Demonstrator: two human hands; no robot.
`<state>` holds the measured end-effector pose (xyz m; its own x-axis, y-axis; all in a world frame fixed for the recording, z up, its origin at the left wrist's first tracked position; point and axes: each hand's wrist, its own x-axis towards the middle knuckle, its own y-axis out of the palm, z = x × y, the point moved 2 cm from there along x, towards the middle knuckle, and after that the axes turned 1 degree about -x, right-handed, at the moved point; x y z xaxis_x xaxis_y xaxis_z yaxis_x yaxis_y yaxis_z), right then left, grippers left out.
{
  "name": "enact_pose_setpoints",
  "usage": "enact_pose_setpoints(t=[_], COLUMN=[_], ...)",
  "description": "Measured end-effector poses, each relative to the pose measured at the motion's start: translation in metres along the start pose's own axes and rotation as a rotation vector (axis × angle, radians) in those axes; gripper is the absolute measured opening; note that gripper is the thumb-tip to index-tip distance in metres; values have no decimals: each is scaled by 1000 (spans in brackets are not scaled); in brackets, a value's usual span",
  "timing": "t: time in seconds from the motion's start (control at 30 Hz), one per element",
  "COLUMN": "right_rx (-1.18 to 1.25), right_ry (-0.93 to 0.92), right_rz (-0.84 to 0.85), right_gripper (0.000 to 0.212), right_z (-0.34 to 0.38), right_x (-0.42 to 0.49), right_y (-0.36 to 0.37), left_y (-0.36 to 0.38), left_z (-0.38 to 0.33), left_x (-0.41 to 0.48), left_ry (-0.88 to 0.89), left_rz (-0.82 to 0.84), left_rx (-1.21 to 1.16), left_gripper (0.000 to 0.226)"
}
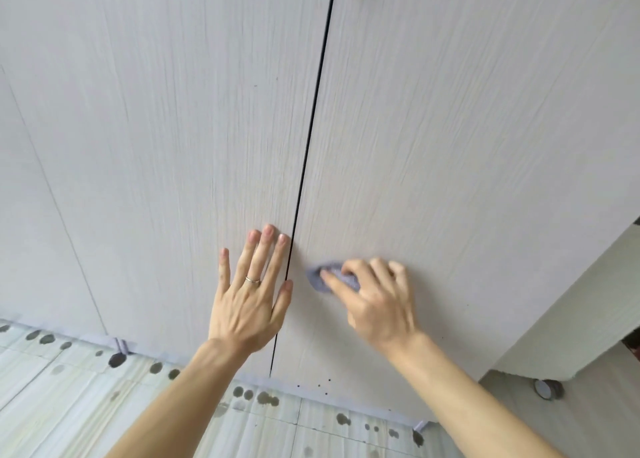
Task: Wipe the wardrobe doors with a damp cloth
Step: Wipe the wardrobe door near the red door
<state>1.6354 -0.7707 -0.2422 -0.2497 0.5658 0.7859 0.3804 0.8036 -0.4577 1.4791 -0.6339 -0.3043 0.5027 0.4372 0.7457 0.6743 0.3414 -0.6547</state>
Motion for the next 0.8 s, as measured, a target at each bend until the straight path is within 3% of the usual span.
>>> enact_pose_setpoints(t=[0.07, 0.23, 0.33, 0.4, 0.5, 0.57, 0.63, 0.8], right_rx=[-35, -62, -49, -12, 8, -22, -28, -46], right_ry=[-22, 261, 298, 209, -3, -20, 60, 376], right_rz=[54, -195, -257, -197, 24, 108, 83, -198], right_gripper=[41, 31, 34, 33, 36, 37, 38, 33], right_z=[-2, -29, -24, -7, 19, 26, 21, -14], right_x=[0, 77, 82, 57, -4, -27, -19, 46], right_y=[-4, -36, -27, -10, 17, 20, 12, -24], left_y=[-5, -11, -13, -17, -22, -24, -24, -18], left_z=[3, 7, 5, 9, 15, 16, 17, 21], left_x=[4, 6, 4, 5, 1, -5, -10, -14], left_ry=[14, 30, 36, 43, 47, 50, 50, 50], left_rz=[12, 61, 80, 97, 122, 146, 158, 165], left_rx=[31, 74, 67, 71, 83, 84, 83, 73], left_gripper=[70, 71, 71, 72, 72, 71, 71, 73])
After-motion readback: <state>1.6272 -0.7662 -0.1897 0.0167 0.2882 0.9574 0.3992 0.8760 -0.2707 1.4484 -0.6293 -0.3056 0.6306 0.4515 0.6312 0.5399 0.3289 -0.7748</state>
